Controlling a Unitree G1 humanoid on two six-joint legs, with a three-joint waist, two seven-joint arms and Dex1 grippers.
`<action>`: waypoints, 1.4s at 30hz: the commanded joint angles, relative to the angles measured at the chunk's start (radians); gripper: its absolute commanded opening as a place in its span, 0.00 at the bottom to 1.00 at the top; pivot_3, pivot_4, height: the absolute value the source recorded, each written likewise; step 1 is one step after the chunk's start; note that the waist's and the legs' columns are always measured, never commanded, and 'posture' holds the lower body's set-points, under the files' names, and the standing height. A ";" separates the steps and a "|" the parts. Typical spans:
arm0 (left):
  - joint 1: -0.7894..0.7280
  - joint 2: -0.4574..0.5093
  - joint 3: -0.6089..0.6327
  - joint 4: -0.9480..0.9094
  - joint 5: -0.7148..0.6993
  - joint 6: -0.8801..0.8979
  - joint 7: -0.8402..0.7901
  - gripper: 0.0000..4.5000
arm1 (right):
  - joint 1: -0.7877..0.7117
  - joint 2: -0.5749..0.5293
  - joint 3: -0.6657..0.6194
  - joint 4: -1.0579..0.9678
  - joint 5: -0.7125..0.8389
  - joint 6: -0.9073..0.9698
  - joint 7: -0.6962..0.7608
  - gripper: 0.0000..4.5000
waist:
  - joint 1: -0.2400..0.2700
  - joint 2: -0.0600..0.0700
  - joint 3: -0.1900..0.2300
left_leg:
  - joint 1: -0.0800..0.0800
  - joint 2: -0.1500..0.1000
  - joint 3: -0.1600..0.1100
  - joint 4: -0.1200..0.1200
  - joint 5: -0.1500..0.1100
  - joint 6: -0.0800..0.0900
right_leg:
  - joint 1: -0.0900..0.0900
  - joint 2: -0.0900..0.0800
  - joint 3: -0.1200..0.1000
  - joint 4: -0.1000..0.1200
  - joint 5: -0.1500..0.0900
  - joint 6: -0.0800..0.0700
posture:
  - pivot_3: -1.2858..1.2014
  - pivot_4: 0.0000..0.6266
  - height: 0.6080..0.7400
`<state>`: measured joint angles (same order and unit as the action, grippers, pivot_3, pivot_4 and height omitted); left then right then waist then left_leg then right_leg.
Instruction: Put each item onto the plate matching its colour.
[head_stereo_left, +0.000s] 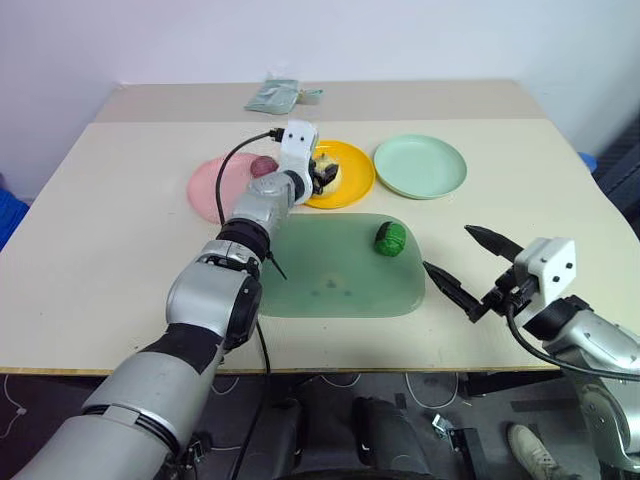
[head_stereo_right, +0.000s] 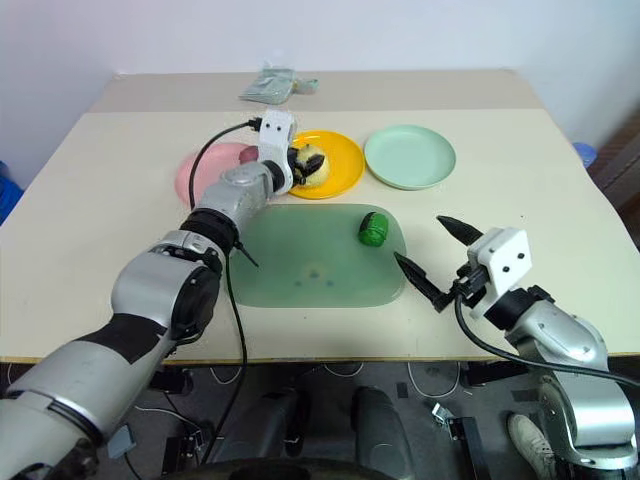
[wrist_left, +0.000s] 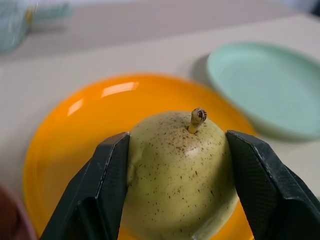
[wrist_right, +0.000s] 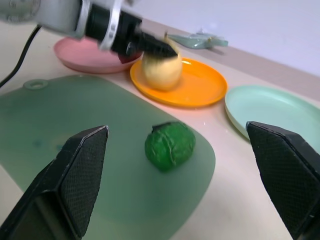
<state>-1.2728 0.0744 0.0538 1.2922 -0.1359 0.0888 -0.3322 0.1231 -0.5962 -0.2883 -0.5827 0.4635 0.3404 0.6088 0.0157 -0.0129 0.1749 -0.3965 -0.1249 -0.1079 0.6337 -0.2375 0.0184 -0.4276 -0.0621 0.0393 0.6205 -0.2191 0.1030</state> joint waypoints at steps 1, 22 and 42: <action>-0.035 0.001 0.019 -0.009 0.018 -0.039 -0.011 0.98 | -0.013 -0.010 -0.008 -0.043 0.002 0.019 -0.023 1.00 | 0.000 0.000 0.000 | 0.000 0.000 0.000 0.000 0.000 0.000 | 0.000 0.000 0.000 0.000 0.000 0.000 | 0.52 0.24 1.00; 0.632 0.403 0.024 -1.229 -0.314 0.373 -0.712 0.98 | -0.282 0.035 0.224 0.206 -0.081 0.090 -0.032 1.00 | -0.026 0.001 -0.001 | 0.003 0.000 0.002 -0.001 0.000 0.000 | -0.002 0.000 0.004 0.007 0.000 -0.001 | 0.52 0.24 1.00; 0.969 0.614 0.114 -1.611 -0.436 0.423 -0.696 0.98 | -0.503 0.154 0.360 0.596 -0.213 0.046 -0.009 1.00 | -0.027 0.002 -0.001 | 0.004 0.000 0.002 -0.002 0.000 0.000 | -0.001 0.000 0.003 0.006 -0.001 -0.003 | 0.52 0.24 1.00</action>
<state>-0.3073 0.6825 0.1346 -0.2815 -0.5459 0.5059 -1.0490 -0.3615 -0.4516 0.0661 0.0018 0.2587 0.4094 0.5924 -0.0114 -0.0108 0.1736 -0.3924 -0.1244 -0.1062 0.6316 -0.2374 0.0180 -0.4288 -0.0621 0.0426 0.6269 -0.2202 0.1000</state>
